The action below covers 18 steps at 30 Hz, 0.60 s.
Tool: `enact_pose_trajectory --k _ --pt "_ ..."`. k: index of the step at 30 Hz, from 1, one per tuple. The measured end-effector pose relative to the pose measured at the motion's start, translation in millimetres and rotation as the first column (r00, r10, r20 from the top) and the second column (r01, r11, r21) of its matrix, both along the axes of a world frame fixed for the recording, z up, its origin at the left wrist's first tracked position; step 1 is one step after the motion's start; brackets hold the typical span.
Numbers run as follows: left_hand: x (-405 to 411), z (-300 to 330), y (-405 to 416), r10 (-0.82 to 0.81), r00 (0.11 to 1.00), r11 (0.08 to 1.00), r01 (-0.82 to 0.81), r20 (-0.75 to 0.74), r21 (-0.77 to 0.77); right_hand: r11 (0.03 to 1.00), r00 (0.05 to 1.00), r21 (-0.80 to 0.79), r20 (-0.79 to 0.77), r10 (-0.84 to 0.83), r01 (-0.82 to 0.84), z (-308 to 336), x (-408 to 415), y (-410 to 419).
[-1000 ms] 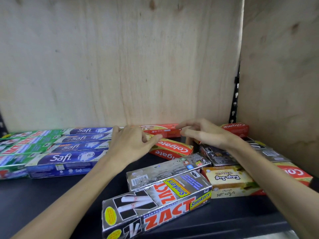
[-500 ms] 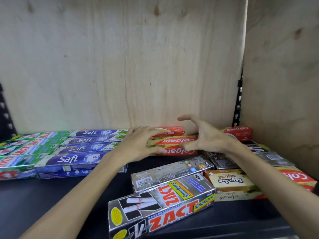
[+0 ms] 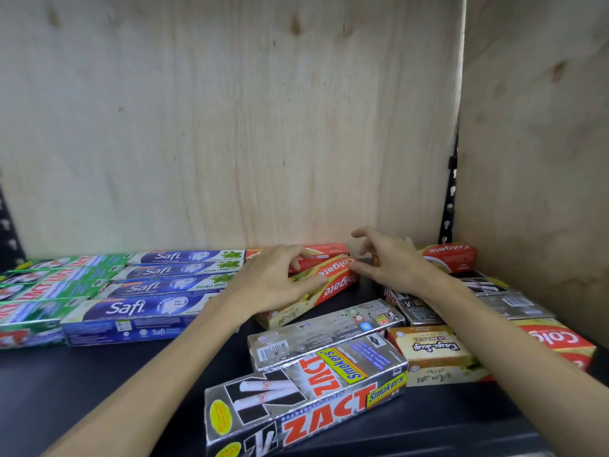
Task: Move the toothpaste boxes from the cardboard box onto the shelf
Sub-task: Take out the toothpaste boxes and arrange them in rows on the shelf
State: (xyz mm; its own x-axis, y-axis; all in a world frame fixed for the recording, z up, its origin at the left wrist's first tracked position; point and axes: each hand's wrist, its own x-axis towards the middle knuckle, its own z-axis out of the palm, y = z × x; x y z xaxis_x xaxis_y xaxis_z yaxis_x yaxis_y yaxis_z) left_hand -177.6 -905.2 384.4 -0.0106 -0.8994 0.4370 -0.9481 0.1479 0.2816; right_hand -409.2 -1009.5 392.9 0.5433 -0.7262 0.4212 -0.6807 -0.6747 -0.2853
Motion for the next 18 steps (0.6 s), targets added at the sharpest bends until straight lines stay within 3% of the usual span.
enact_pose_trajectory --k 4,9,14,18 --pt "3.4 4.9 4.8 -0.062 0.991 0.997 0.056 -0.118 -0.052 0.998 0.998 -0.025 -0.026 -0.053 0.052 4.7 1.7 4.6" --pt "7.3 4.9 9.9 -0.146 0.978 0.988 0.152 -0.151 0.030 0.995 0.999 0.102 -0.038 -0.014 0.018 11.3 20.8 22.2" --pt "18.4 5.9 9.9 -0.112 0.924 0.980 0.163 -0.366 0.113 0.938 0.952 0.243 -0.238 -0.191 0.249 41.5 50.8 59.1" --pt "20.7 6.3 13.8 -0.080 0.918 0.985 0.133 -0.389 0.112 0.911 0.925 0.168 -0.116 -0.361 0.376 30.4 84.9 82.5"
